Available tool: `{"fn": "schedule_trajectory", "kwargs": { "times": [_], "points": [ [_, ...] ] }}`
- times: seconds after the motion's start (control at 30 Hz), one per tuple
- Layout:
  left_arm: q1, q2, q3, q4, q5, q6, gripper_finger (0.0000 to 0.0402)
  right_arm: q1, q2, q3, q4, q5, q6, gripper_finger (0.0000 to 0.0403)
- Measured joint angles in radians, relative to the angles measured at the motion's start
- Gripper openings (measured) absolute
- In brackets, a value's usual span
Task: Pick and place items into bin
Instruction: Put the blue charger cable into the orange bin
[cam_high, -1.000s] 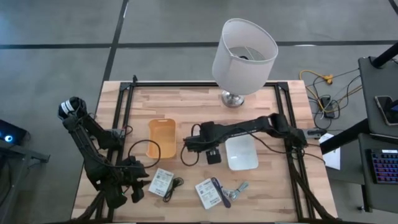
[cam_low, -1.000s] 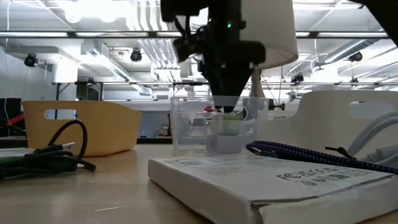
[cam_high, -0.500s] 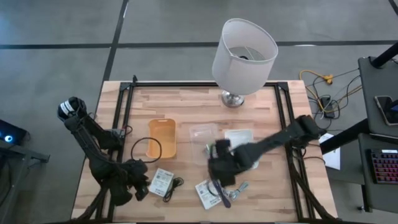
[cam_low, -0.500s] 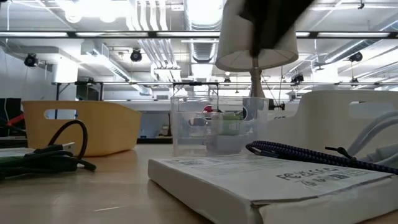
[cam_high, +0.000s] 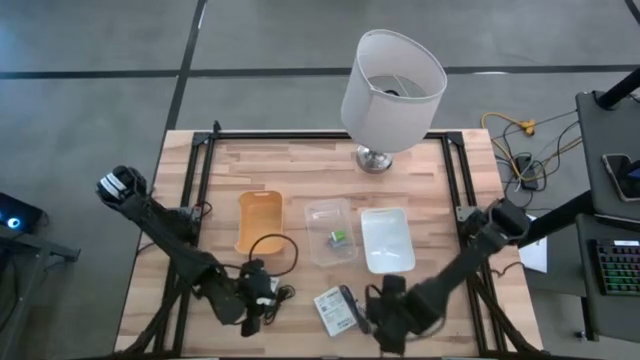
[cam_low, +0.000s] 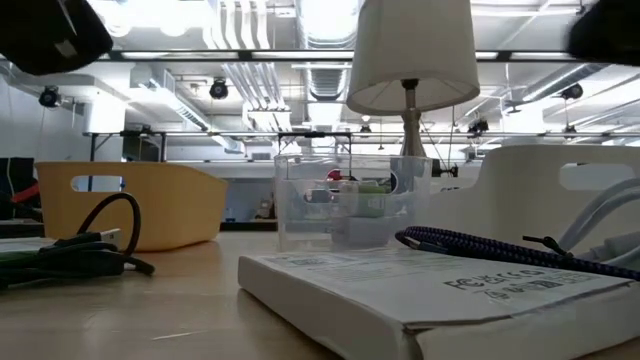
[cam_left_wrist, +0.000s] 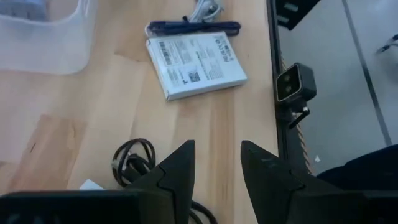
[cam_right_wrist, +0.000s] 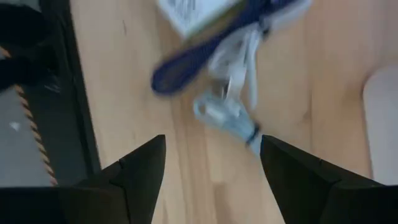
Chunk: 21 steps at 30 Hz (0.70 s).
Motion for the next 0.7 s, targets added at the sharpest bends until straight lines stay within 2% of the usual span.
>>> {"fn": "schedule_trajectory", "kwargs": {
  "times": [0.1,0.17,0.23,0.37,0.57,0.7],
  "points": [
    [0.006,0.009,0.005,0.007,0.006,0.0,0.0114,0.062,0.011,-0.016,-0.024,0.088,-0.036,0.0246],
    [0.008,0.011,0.005,0.004,0.007,0.0,0.0114,0.086,0.017,-0.031,-0.019,0.151,-0.147,0.0246],
    [0.01,0.011,0.005,0.005,0.007,-0.001,0.0114,0.085,0.029,-0.054,-0.024,0.165,-0.261,0.0246],
    [0.012,0.005,0.005,0.017,0.007,-0.028,0.0114,0.025,0.035,-0.116,-0.003,0.082,-0.352,0.0246],
    [0.013,-0.001,0.005,0.017,0.007,-0.055,0.0114,-0.063,0.034,-0.177,0.085,-0.039,-0.58,0.0246],
    [0.013,-0.001,0.004,0.017,0.003,-0.056,0.0114,-0.085,0.032,-0.183,0.088,-0.047,-0.669,0.0236]
  ]
}}
